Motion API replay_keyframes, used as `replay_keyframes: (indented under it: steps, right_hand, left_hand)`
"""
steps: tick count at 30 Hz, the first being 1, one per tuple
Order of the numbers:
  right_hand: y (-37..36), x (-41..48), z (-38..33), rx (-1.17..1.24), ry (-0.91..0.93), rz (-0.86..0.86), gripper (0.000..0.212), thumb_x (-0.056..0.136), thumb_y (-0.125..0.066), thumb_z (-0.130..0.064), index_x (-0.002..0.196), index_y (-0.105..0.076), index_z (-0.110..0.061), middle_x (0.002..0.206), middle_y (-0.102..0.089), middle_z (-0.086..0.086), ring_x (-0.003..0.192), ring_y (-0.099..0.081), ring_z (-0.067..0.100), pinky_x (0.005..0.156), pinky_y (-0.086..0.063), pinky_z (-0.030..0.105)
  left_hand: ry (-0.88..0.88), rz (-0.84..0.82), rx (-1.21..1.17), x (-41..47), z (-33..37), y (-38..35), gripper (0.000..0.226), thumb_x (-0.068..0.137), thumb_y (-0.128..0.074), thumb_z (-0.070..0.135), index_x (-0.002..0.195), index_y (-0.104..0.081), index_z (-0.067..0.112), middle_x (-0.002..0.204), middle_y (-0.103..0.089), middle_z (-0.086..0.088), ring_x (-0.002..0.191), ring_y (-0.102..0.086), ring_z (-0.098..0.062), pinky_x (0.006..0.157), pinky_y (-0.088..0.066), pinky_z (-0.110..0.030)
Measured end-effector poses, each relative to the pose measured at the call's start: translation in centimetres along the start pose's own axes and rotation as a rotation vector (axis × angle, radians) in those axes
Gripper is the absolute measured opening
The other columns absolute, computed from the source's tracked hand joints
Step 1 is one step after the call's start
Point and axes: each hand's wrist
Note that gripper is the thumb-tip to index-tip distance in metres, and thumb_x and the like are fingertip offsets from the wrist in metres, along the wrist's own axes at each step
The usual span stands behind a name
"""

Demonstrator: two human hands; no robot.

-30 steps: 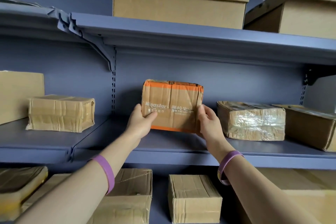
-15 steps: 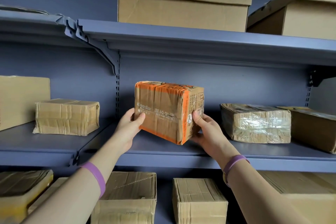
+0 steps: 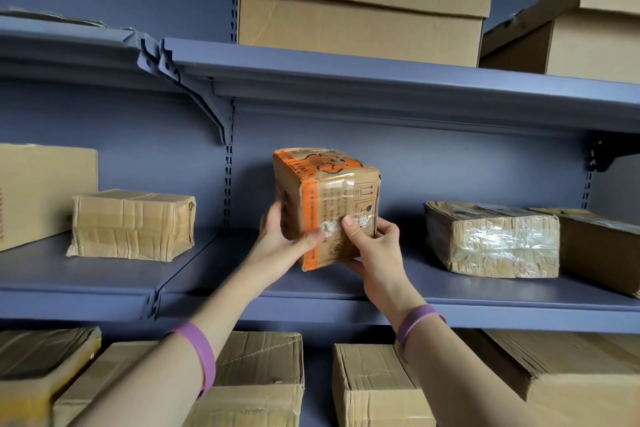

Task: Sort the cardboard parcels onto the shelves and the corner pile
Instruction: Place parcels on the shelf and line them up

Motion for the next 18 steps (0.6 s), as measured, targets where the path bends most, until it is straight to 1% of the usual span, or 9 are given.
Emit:
replay_keyframes:
  steps: [3,5,7,9,12,14,16,17,18]
  right_hand:
    - [-0.1,-0.4,-0.2,-0.045,0.008,-0.028,0.047,0.091,-0.063,-0.04,0.119,-0.045,-0.007,0.117,-0.065,0.012,0.102,-0.069,0.022,0.073,-0.061,0.035]
    - [0.0,-0.4,-0.3,-0.065,-0.012,-0.015,0.045,0.101,-0.043,-0.047,0.118,-0.048,-0.006,0.116,-0.066,0.015,0.105,-0.068,0.026,0.069,-0.061,0.032]
    - [0.0,-0.1,-0.2,-0.083,-0.033,-0.001,0.049,0.103,-0.035,-0.049,0.121,-0.048,-0.005,0.117,-0.068,0.016,0.107,-0.067,0.029,0.065,-0.06,0.029]
    - [0.0,0.0,-0.1,-0.086,-0.044,0.016,0.049,0.102,-0.038,-0.048,0.122,-0.048,-0.004,0.117,-0.068,0.016,0.108,-0.067,0.031,0.064,-0.06,0.029]
    - [0.0,0.3,0.0,-0.056,-0.067,0.052,0.05,0.098,-0.045,-0.054,0.124,-0.048,-0.011,0.118,-0.068,0.014,0.109,-0.067,0.033,0.064,-0.06,0.033]
    - [0.0,0.4,0.1,-0.037,-0.08,0.066,0.067,0.086,-0.055,-0.065,0.132,-0.046,-0.017,0.126,-0.064,0.013,0.11,-0.066,0.034,0.064,-0.059,0.035]
    - [0.0,0.5,-0.1,0.01,-0.104,0.072,0.097,0.068,-0.066,-0.074,0.145,-0.036,-0.024,0.139,-0.055,0.007,0.114,-0.064,0.032,0.072,-0.06,0.044]
    - [0.0,0.6,-0.2,0.042,-0.11,0.086,0.099,0.071,-0.067,-0.07,0.151,-0.028,-0.027,0.143,-0.051,0.003,0.115,-0.062,0.028,0.079,-0.059,0.051]
    - [0.2,0.8,-0.2,0.079,-0.119,0.107,0.092,0.08,-0.065,-0.063,0.154,-0.021,-0.03,0.143,-0.049,-0.001,0.115,-0.061,0.024,0.086,-0.056,0.055]
  left_hand:
    - [0.036,0.064,-0.168,-0.1,0.2,0.5,0.099,0.061,-0.08,0.055,0.145,-0.034,0.031,0.139,-0.054,0.009,0.127,-0.053,-0.014,0.103,-0.043,-0.035]
    - [0.073,0.046,-0.326,-0.3,0.2,1.1,0.085,0.063,-0.077,0.043,0.14,-0.045,0.029,0.131,-0.063,0.007,0.121,-0.06,-0.018,0.103,-0.048,-0.043]
    - [0.093,0.005,-0.42,-0.4,0.2,1.6,0.066,0.07,-0.074,0.036,0.132,-0.055,0.029,0.124,-0.069,0.007,0.117,-0.064,-0.021,0.1,-0.05,-0.048]
    - [0.112,-0.013,-0.483,-0.4,0.1,1.8,0.053,0.074,-0.07,0.034,0.125,-0.06,0.03,0.12,-0.071,0.006,0.116,-0.065,-0.022,0.1,-0.05,-0.05]
    - [0.135,-0.031,-0.534,-0.3,0.2,1.9,0.045,0.075,-0.067,0.034,0.12,-0.064,0.031,0.119,-0.072,0.005,0.117,-0.063,-0.023,0.102,-0.048,-0.053]
    - [0.148,-0.042,-0.559,-0.4,0.3,2.0,0.043,0.076,-0.065,0.033,0.119,-0.064,0.029,0.119,-0.072,0.004,0.117,-0.063,-0.024,0.1,-0.049,-0.053]
    - [0.162,-0.059,-0.593,-0.5,0.5,2.1,0.045,0.077,-0.062,0.033,0.122,-0.064,0.025,0.118,-0.072,0.0,0.114,-0.065,-0.024,0.094,-0.051,-0.049]
    - [0.166,-0.065,-0.606,-0.5,0.6,2.1,0.047,0.078,-0.061,0.034,0.123,-0.063,0.022,0.118,-0.072,-0.002,0.112,-0.066,-0.024,0.091,-0.052,-0.047]
    - [0.169,-0.07,-0.612,-0.6,0.7,2.2,0.048,0.079,-0.059,0.035,0.124,-0.063,0.02,0.118,-0.072,-0.003,0.11,-0.066,-0.024,0.088,-0.053,-0.045]
Point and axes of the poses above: each hand's wrist, its own x-axis towards the middle knuckle, its own y-axis out of the back of the hand, z = x × y
